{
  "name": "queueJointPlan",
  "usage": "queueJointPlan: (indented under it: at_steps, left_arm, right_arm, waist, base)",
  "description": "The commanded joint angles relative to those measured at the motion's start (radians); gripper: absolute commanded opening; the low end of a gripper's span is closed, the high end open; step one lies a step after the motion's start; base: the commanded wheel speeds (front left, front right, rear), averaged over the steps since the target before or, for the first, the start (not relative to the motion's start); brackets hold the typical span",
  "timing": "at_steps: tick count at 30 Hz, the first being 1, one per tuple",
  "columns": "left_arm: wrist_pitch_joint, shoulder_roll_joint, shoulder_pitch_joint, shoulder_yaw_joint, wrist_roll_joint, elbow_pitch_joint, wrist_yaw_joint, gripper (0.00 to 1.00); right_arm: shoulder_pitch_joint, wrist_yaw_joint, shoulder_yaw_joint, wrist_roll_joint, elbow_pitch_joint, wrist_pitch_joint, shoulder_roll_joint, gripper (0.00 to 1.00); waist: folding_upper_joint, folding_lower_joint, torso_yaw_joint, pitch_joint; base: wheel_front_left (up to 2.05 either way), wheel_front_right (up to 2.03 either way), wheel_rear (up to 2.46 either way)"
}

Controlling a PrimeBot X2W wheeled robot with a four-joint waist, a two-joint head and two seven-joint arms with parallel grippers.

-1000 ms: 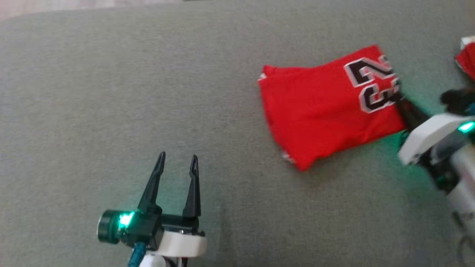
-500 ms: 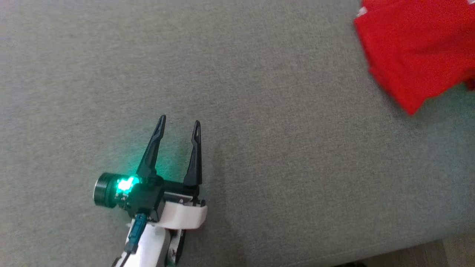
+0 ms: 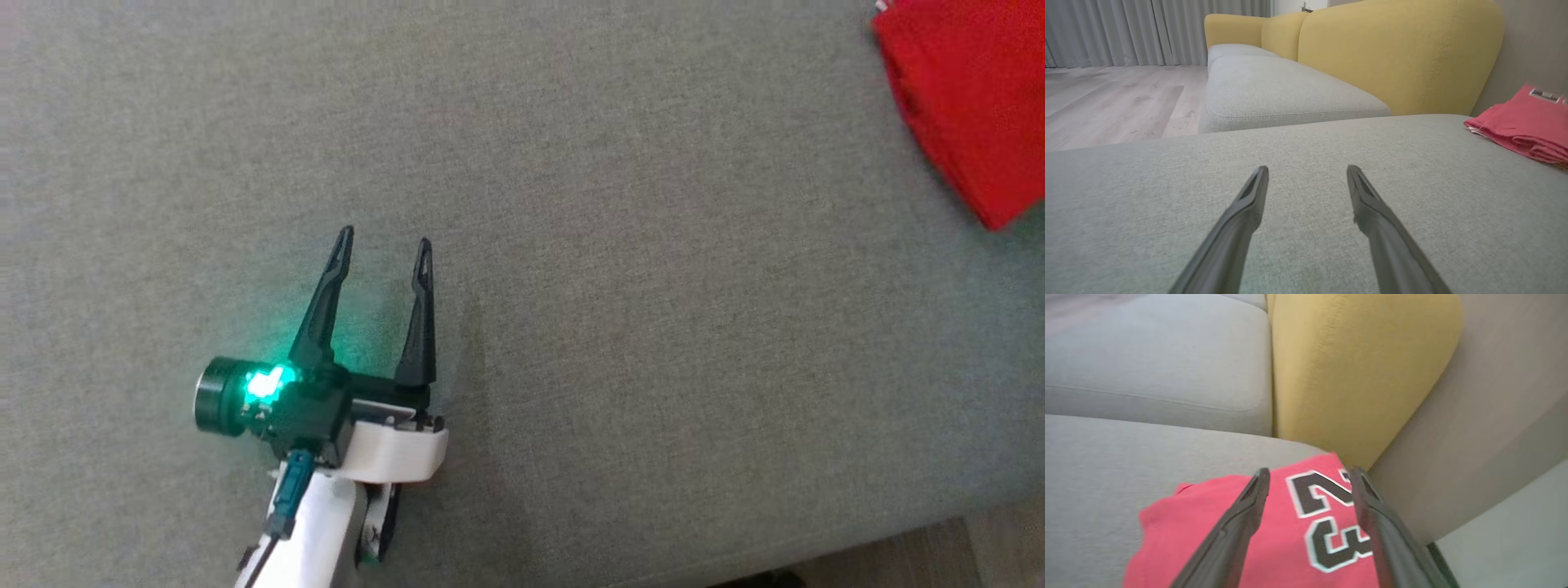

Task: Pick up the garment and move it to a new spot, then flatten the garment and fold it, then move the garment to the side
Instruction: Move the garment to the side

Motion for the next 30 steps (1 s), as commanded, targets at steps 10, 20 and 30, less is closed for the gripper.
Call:
queueJointPlan:
  at_steps: [10, 20, 30]
  left_arm:
    - [-0.005, -0.004, 0.09, 0.077, -0.212, 0.054, -0.027, 1.0]
    - [-0.005, -0.004, 0.225, 0.115, -0.209, 0.035, -0.032, 1.0]
    - [-0.005, -0.004, 0.372, 0.163, -0.138, -0.072, -0.058, 1.0]
  right_arm:
    - [0.274, -0.001, 0.114, -0.094, -0.054, -0.152, 0.331, 1.0]
    - [0.465, -0.001, 0.1, -0.229, -0.064, -0.294, 0.557, 1.0]
    - [0.74, -0.001, 0.016, -0.354, -0.339, -0.295, 0.685, 1.0]
  waist:
    - [0.0, 0.0, 0.041, -0.215]
    - [0.0, 0.0, 0.109, -0.421]
    - [0.0, 0.0, 0.161, -0.531]
  base:
    - [0.0, 0.0, 0.0]
    - [0.0, 0.0, 0.0]
    - [0.0, 0.0, 0.0]
